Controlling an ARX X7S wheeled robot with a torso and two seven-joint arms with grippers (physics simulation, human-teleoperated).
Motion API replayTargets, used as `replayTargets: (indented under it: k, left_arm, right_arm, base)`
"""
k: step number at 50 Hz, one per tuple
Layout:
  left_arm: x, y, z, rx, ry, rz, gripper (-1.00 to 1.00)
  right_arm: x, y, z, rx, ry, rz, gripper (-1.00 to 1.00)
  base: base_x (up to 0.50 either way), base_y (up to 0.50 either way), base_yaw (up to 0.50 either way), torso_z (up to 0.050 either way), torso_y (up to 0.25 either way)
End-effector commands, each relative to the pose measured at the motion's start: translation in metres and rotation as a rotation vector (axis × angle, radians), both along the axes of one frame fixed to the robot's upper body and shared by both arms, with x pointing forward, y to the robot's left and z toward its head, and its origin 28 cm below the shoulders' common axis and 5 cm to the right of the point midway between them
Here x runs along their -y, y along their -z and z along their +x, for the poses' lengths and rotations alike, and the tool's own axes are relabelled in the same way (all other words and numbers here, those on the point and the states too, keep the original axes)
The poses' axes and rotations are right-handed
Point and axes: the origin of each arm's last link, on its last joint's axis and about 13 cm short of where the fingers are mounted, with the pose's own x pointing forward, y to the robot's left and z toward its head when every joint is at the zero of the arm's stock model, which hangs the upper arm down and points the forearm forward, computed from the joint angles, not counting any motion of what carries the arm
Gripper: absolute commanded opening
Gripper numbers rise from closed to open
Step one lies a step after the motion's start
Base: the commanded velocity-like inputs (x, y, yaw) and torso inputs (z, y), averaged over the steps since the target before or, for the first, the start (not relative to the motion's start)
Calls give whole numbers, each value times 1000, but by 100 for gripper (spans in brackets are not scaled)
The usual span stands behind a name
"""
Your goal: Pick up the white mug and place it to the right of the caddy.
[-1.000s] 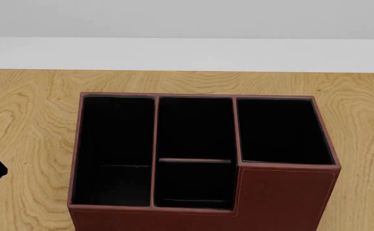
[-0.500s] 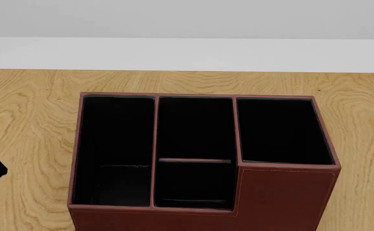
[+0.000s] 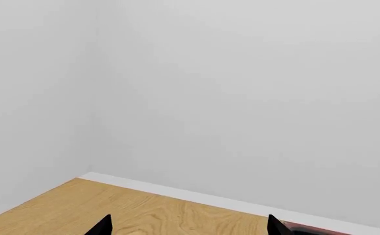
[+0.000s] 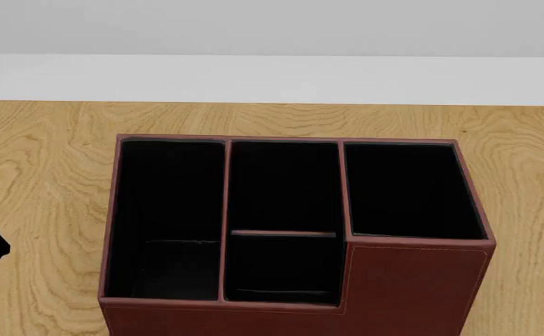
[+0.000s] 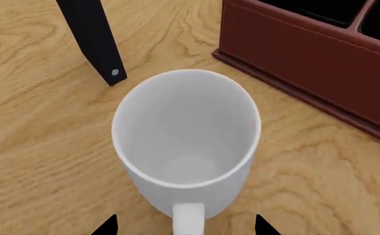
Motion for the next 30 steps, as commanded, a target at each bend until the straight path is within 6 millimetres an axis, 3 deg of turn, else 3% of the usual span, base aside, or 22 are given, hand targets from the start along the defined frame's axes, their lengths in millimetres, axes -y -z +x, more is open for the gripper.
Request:
replayTargets:
  k: [1, 30]
  left_arm:
    - [0, 0, 0, 0, 0, 0, 100]
    - [0, 0, 0, 1, 1, 1, 100]
  right_arm:
    - [-1, 3, 0, -9, -4, -2, 100]
    - [-3, 13, 3, -23, -17, -15, 100]
  base:
    - [0, 0, 0, 0, 0]
    - [0, 0, 0, 0, 0]
